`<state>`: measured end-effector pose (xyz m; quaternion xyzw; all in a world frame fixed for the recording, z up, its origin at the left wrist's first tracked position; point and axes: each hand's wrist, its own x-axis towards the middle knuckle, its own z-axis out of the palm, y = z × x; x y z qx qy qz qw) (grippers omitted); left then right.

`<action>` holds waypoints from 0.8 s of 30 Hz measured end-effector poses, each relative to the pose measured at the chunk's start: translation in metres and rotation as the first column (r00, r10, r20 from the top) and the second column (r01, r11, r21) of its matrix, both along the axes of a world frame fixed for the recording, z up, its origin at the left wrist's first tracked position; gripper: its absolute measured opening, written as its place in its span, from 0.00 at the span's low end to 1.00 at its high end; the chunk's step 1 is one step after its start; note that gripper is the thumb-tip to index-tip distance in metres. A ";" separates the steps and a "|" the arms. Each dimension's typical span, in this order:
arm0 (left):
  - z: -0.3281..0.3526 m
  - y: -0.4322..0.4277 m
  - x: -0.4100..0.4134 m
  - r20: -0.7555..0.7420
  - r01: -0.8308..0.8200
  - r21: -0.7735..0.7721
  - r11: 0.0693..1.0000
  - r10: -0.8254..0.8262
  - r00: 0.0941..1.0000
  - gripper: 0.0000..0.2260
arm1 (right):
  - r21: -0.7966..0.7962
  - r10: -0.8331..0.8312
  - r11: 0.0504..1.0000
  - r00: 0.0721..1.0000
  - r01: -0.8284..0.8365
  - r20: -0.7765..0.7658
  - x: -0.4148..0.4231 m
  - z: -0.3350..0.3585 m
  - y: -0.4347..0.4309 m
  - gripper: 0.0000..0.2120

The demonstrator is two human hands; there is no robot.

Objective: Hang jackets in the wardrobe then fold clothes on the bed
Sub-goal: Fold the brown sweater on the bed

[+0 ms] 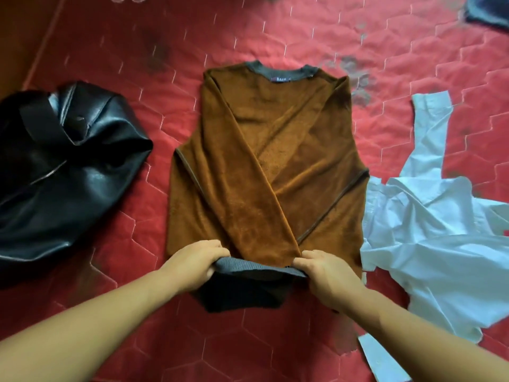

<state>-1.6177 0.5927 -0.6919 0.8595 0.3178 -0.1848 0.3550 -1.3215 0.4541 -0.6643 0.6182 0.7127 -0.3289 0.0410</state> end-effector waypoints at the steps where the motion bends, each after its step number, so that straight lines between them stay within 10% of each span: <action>1: 0.006 0.015 0.005 -0.014 -0.007 -0.022 1.000 0.007 1.000 0.15 | 0.000 -0.015 1.000 1.000 0.015 -0.020 0.008 0.005 0.015 0.13; 9: 0.008 0.020 -0.021 -0.197 0.073 -0.179 0.981 -0.109 0.974 0.22 | -0.152 0.188 0.971 0.982 -0.186 0.000 0.027 -0.006 0.013 0.20; 24: -0.016 -0.081 -0.081 -0.364 0.450 0.277 0.849 -0.341 0.867 0.36 | -0.014 0.197 0.979 0.938 -0.201 0.285 -0.007 -0.038 -0.100 0.36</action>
